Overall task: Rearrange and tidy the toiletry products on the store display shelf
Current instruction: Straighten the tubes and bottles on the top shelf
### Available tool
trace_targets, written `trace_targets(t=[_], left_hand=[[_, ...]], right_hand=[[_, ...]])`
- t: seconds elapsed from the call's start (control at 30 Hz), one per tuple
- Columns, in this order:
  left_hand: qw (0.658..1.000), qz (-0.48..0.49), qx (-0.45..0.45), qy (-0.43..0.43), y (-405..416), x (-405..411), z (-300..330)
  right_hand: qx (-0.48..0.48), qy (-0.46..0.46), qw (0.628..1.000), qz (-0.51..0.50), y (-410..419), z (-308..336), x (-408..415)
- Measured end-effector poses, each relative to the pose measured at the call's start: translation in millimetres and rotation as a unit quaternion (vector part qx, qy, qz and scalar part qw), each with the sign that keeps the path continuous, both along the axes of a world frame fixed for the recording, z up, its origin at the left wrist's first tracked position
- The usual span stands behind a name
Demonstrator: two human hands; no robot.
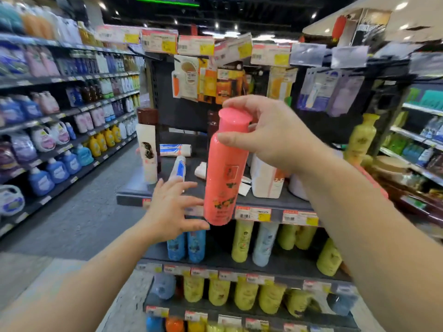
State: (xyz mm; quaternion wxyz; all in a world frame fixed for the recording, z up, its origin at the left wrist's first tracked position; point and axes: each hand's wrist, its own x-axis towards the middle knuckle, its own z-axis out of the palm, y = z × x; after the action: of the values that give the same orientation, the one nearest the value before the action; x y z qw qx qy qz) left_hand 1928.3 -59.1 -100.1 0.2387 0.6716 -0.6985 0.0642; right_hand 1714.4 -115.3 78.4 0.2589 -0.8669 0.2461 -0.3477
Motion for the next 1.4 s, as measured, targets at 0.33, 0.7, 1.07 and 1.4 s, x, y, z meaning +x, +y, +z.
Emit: trace_targets(t=[0.33,0.7,1.07,1.4], left_hand=[[0.888,-0.067,0.133,0.434,12,-135,-74],[0.836,-0.078,0.24,0.487,-15,-175,-163],[0.846,-0.121,0.21,0.475,-69,-225,-188],[0.864,0.005,0.17,0.474,-108,-228,-194]], right_hand=[[0.159,0.061,0.985,-0.027,-7,-114,-69],[0.34,0.12,0.923,-0.134,-2,-271,-126],[0.341,0.012,0.911,-0.233,-27,-320,-166],[0.299,-0.05,0.938,-0.169,-97,-351,-195]])
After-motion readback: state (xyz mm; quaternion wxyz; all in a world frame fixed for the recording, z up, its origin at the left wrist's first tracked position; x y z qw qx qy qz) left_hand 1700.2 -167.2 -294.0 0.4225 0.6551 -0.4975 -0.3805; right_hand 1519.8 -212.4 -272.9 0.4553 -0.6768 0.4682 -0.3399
